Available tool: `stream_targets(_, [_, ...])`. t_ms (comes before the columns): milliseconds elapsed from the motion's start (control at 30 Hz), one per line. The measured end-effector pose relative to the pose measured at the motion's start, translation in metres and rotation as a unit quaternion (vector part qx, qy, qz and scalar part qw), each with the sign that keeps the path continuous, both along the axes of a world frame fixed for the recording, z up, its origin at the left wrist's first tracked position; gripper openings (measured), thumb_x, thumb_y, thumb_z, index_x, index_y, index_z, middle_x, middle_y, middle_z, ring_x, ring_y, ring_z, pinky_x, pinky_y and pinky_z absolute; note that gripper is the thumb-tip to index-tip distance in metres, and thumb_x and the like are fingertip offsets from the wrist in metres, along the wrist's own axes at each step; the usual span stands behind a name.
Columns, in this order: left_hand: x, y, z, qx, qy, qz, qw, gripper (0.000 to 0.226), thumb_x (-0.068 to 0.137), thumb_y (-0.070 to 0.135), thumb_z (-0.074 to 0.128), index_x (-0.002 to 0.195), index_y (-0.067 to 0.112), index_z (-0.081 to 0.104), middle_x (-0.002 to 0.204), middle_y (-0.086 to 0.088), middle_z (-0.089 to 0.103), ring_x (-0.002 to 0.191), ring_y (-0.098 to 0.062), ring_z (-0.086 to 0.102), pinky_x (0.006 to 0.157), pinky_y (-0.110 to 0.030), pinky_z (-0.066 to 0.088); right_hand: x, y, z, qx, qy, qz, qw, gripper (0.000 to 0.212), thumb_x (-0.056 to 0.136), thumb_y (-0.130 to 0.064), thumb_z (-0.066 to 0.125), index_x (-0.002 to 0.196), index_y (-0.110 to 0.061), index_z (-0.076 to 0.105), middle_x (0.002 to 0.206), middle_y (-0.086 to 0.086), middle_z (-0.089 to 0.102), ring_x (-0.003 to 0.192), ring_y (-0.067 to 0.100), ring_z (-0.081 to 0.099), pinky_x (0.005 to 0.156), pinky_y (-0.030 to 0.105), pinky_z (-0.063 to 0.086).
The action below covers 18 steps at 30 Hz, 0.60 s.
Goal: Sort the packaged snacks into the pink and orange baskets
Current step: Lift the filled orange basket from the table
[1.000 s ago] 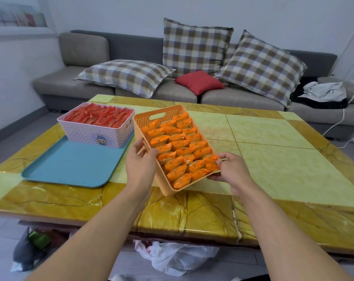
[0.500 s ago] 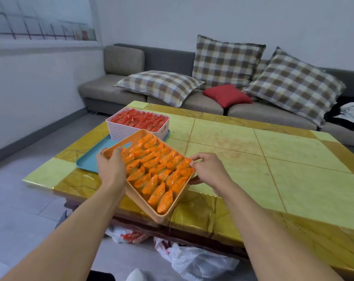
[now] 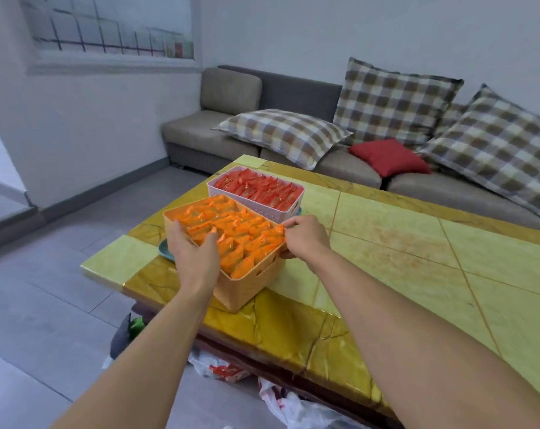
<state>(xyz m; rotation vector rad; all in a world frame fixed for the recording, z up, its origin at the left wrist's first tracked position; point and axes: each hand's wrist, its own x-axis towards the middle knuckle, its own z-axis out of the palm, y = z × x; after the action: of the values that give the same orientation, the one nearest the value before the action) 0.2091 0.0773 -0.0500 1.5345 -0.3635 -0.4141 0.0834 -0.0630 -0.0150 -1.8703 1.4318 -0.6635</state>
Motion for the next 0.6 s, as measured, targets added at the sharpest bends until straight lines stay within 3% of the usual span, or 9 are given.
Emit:
stream_targets(100, [-0.006, -0.011, 0.001, 0.022, -0.019, -0.014, 0.999, 0.082, 0.097, 0.033, 0.061, 0.161, 0.032, 0.009, 0.168, 0.01, 0.007, 0.154, -0.018, 0.011, 0.124, -0.05, 0.019, 0.015, -0.01, 0.001, -0.02, -0.026, -0.016, 0.999, 0.023, 0.09, -0.015, 0.059, 0.102, -0.029, 0.074, 0.11, -0.003, 0.07, 0.088, 0.025, 0.071, 0.076, 0.041, 0.063])
stream_targets(200, [-0.012, -0.019, 0.003, 0.041, -0.03, -0.019, 0.999, 0.081, 0.099, 0.028, 0.059, 0.162, 0.026, 0.008, 0.169, 0.009, -0.004, 0.155, -0.015, 0.001, 0.122, -0.041, 0.012, 0.022, -0.022, 0.003, -0.058, 0.005, -0.022, 0.998, 0.032, 0.092, -0.014, 0.059, 0.12, -0.027, 0.067, 0.119, 0.0, 0.066, 0.103, 0.023, 0.066, 0.086, 0.033, 0.057])
stream_targets(300, [-0.019, -0.026, 0.0, 0.047, -0.022, -0.034, 0.998, 0.079, 0.1, 0.022, 0.058, 0.162, 0.023, 0.008, 0.168, 0.009, -0.012, 0.155, -0.016, -0.001, 0.122, -0.04, 0.015, 0.027, -0.03, 0.0, -0.082, 0.039, -0.009, 0.996, 0.043, 0.09, -0.012, 0.062, 0.132, -0.023, 0.059, 0.129, 0.002, 0.061, 0.111, 0.023, 0.063, 0.087, 0.03, 0.053])
stream_targets(367, [-0.021, -0.032, -0.004, 0.05, -0.023, -0.031, 0.998, 0.077, 0.1, 0.02, 0.057, 0.162, 0.023, 0.01, 0.167, 0.011, -0.016, 0.155, -0.018, 0.0, 0.123, -0.043, 0.019, 0.029, -0.034, -0.003, -0.103, 0.084, -0.007, 0.991, 0.047, 0.093, -0.021, 0.063, 0.139, -0.026, 0.054, 0.136, 0.001, 0.053, 0.11, 0.025, 0.063, 0.084, 0.032, 0.052])
stream_targets(467, [-0.024, -0.039, -0.005, 0.062, -0.016, -0.016, 0.998, 0.074, 0.102, 0.02, 0.053, 0.161, 0.025, 0.01, 0.167, 0.012, -0.017, 0.156, -0.02, 0.0, 0.123, -0.049, 0.023, 0.029, -0.04, -0.001, -0.13, 0.153, -0.002, 0.98, 0.046, 0.099, -0.037, 0.056, 0.145, -0.032, 0.049, 0.141, 0.001, 0.043, 0.114, 0.028, 0.062, 0.085, 0.035, 0.048])
stream_targets(600, [-0.03, -0.042, -0.006, 0.062, -0.023, -0.015, 0.998, 0.067, 0.106, 0.021, 0.044, 0.162, 0.026, 0.008, 0.166, 0.013, -0.02, 0.156, -0.019, -0.004, 0.124, -0.045, 0.016, 0.03, -0.054, -0.003, -0.096, 0.191, 0.011, 0.977, 0.042, 0.1, -0.033, 0.05, 0.141, -0.033, 0.055, 0.144, 0.001, 0.047, 0.121, 0.027, 0.058, 0.094, 0.037, 0.05])
